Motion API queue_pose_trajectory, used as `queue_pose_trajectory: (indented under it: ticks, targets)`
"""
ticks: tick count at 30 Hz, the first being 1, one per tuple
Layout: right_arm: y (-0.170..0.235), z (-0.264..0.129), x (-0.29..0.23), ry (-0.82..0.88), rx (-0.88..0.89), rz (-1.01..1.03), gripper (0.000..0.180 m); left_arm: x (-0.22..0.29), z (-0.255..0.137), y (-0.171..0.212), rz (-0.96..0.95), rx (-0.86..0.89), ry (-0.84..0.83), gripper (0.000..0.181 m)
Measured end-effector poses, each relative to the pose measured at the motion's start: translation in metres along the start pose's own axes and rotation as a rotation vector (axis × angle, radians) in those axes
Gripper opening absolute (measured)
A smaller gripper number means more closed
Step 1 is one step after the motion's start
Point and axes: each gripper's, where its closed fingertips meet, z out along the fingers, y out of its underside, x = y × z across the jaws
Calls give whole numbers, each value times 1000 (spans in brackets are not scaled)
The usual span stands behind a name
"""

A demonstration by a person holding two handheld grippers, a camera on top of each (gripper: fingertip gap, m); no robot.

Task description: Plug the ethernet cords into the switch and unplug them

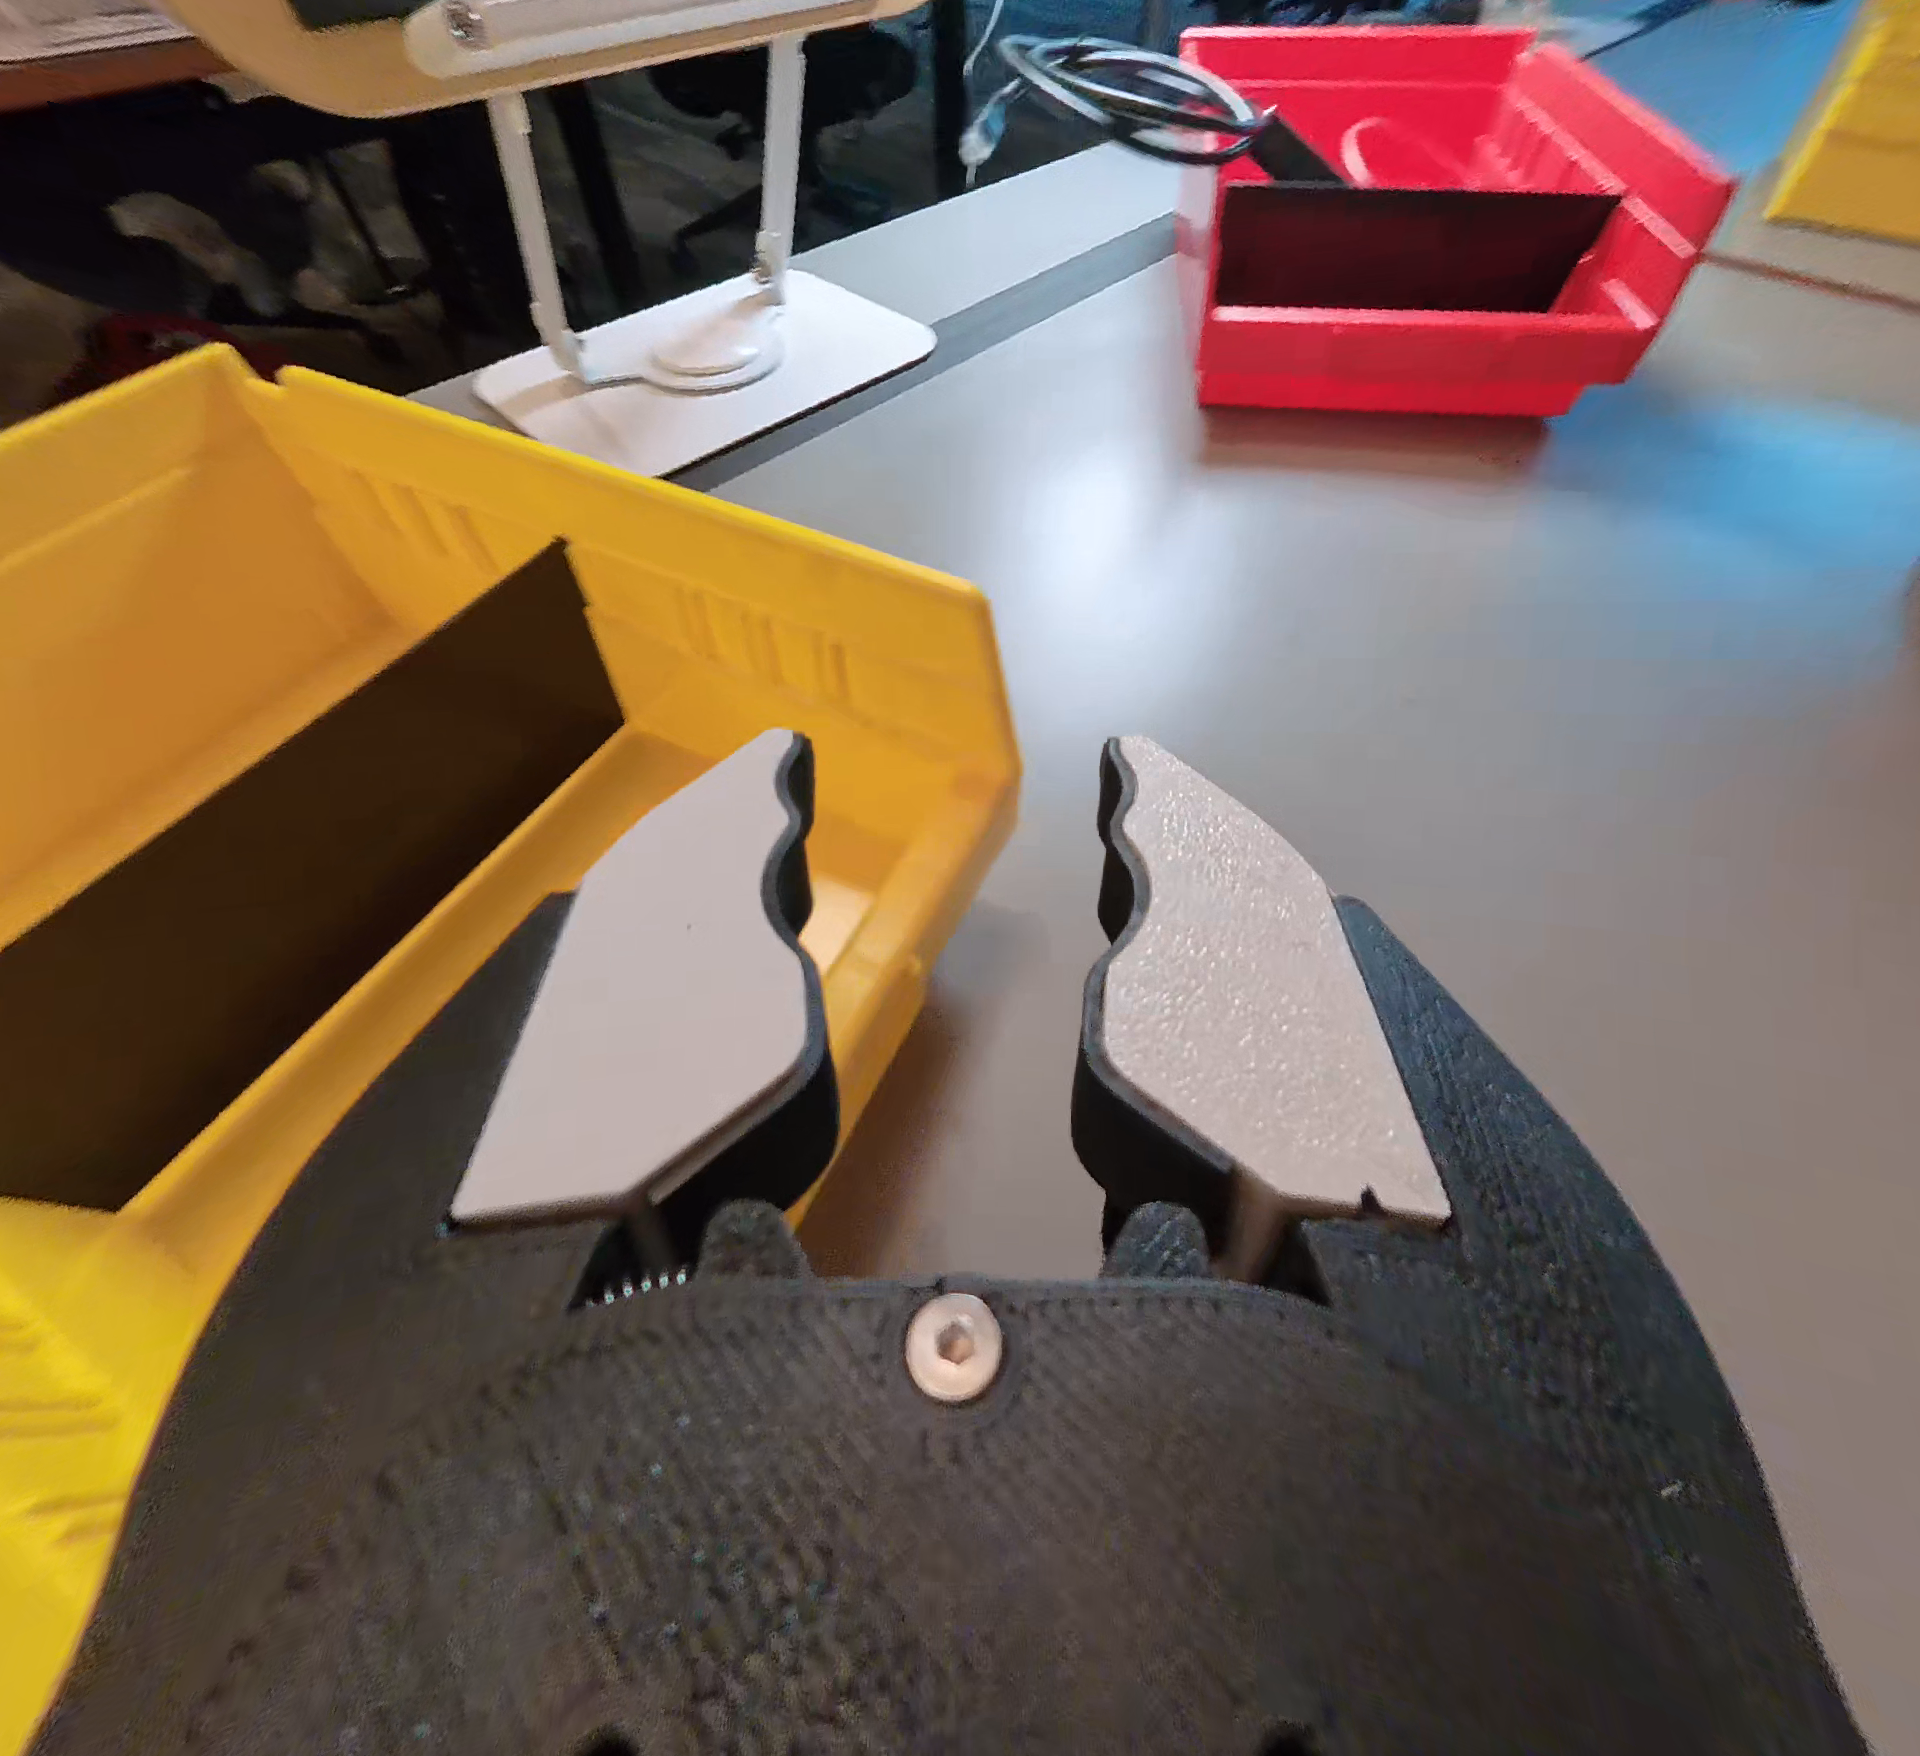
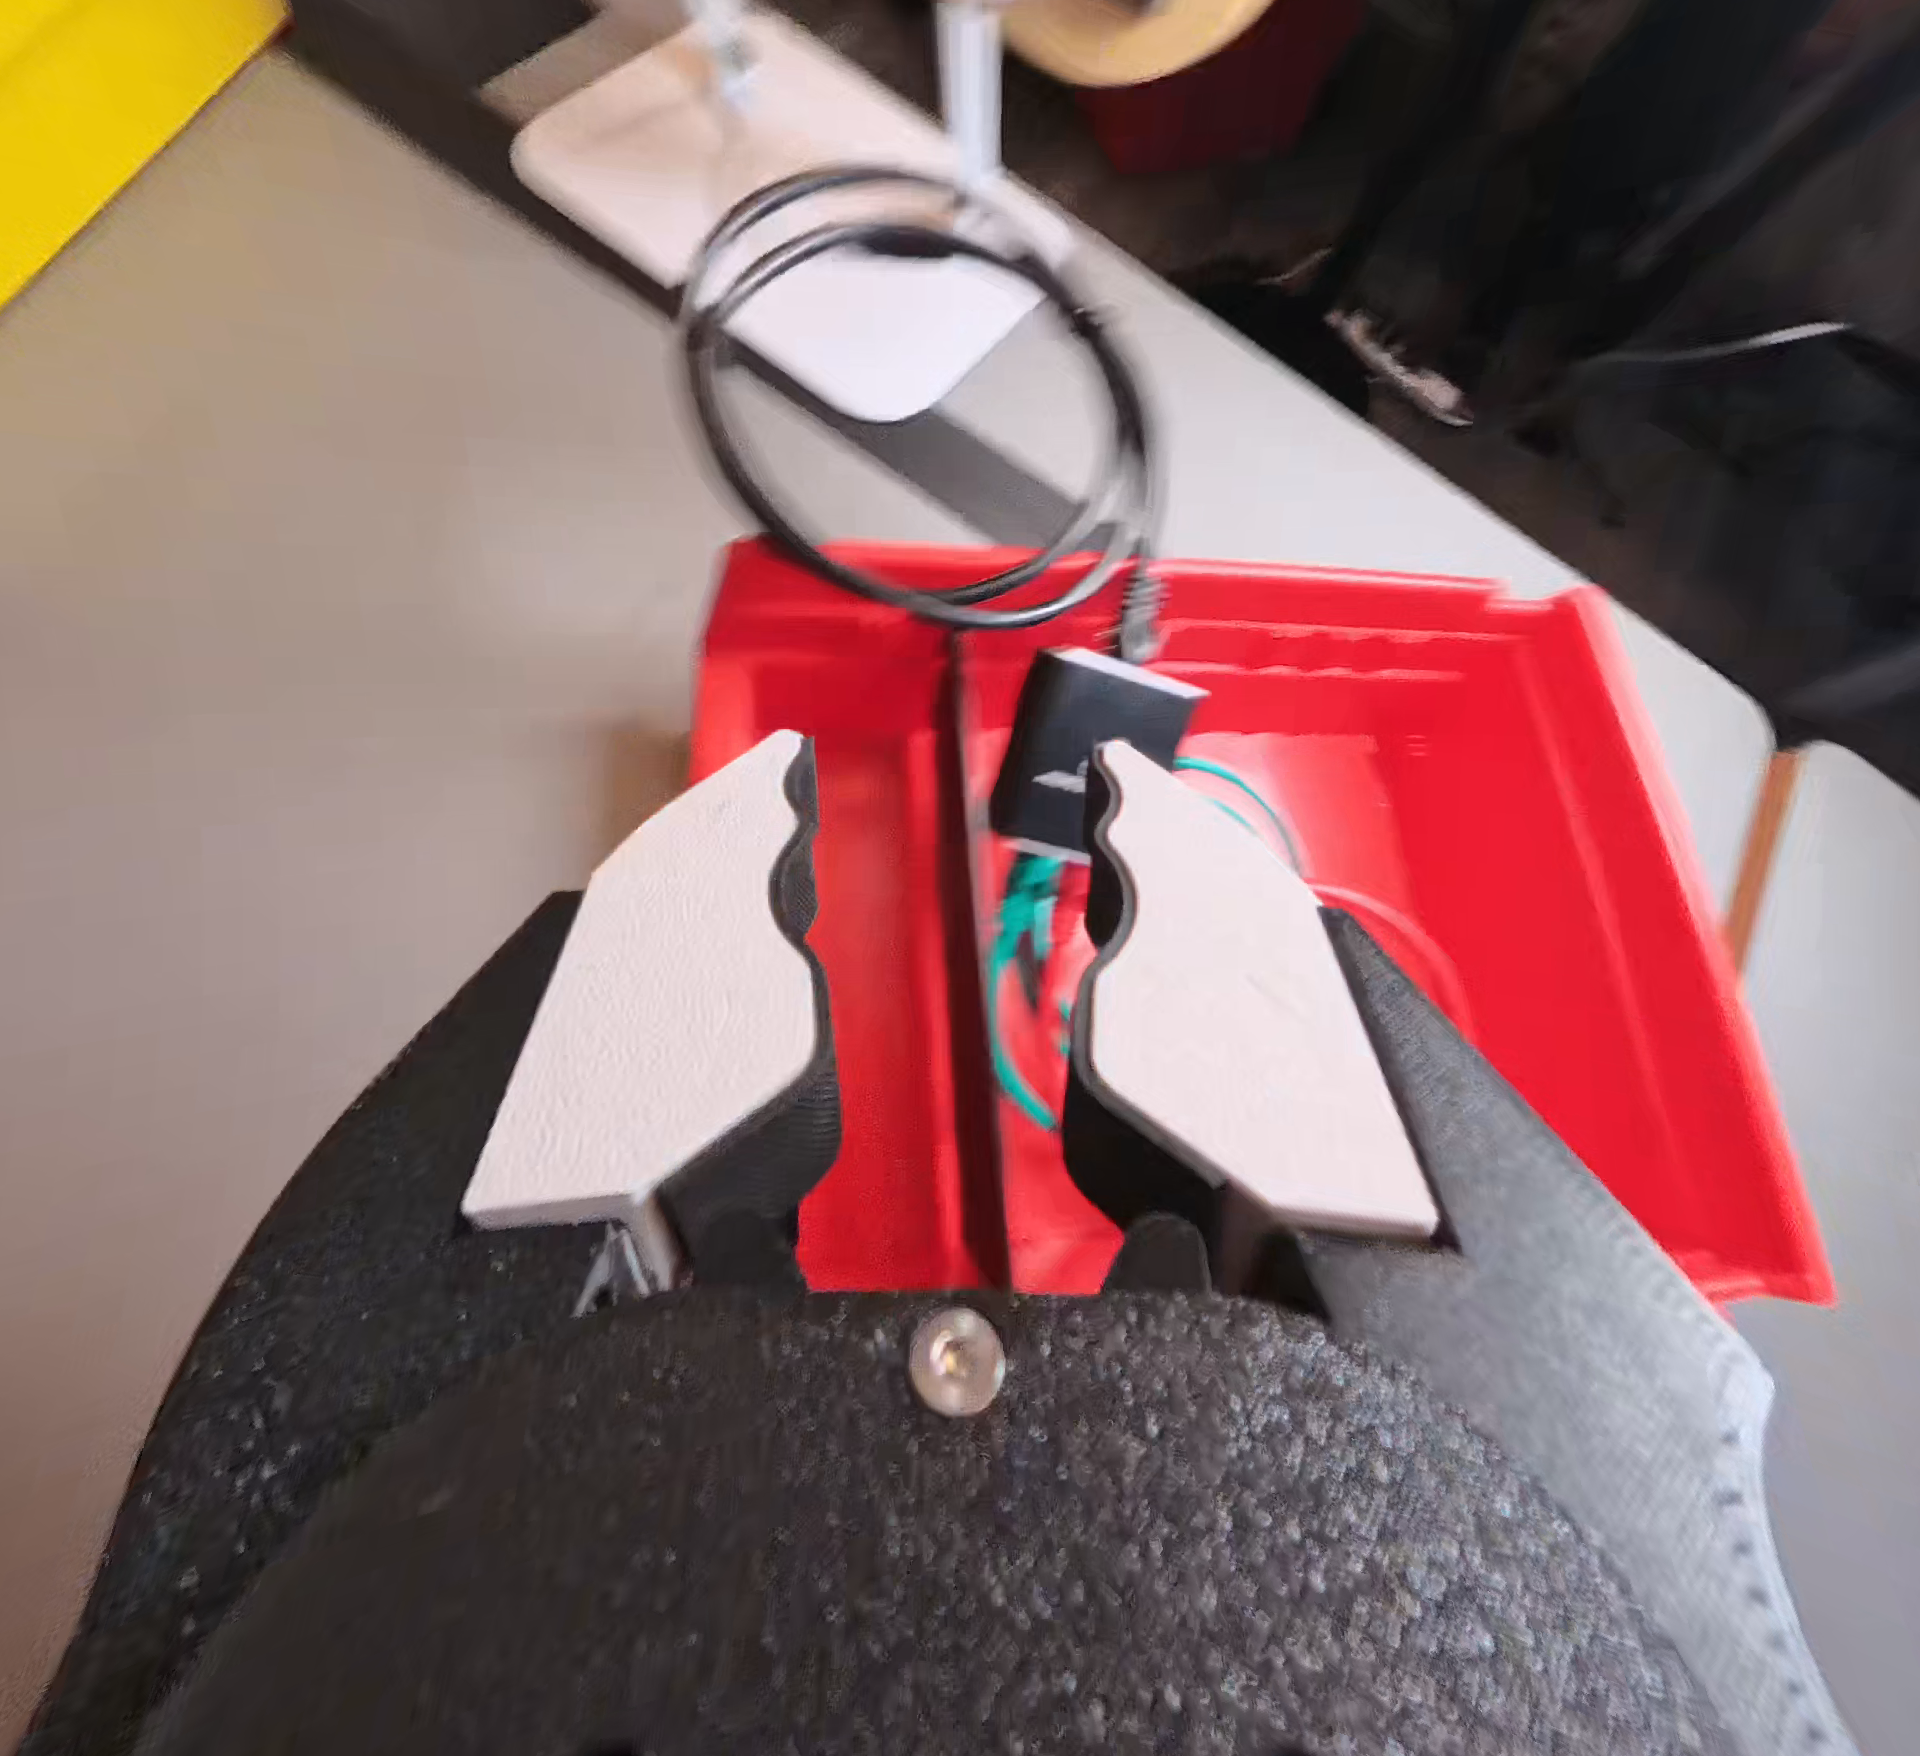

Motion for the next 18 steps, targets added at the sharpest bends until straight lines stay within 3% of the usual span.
queue_pose_trajectory:
  ticks: [5, 11, 14, 18]
  targets:
    - [42, 24, -71, -45, -206, -187, 51, -17, 1, 16, 77, -156, -77, 58]
    - [81, 75, -71, 101, -457, -376, 54, -37, 9, 56, 289, -454, -180, 74]
    - [91, 94, -70, 88, -492, -427, 40, -37, 17, 78, 306, -571, -135, 81]
    - [94, 87, -72, 120, -465, -524, 34, -42, 27, 95, 415, -647, -150, 66]
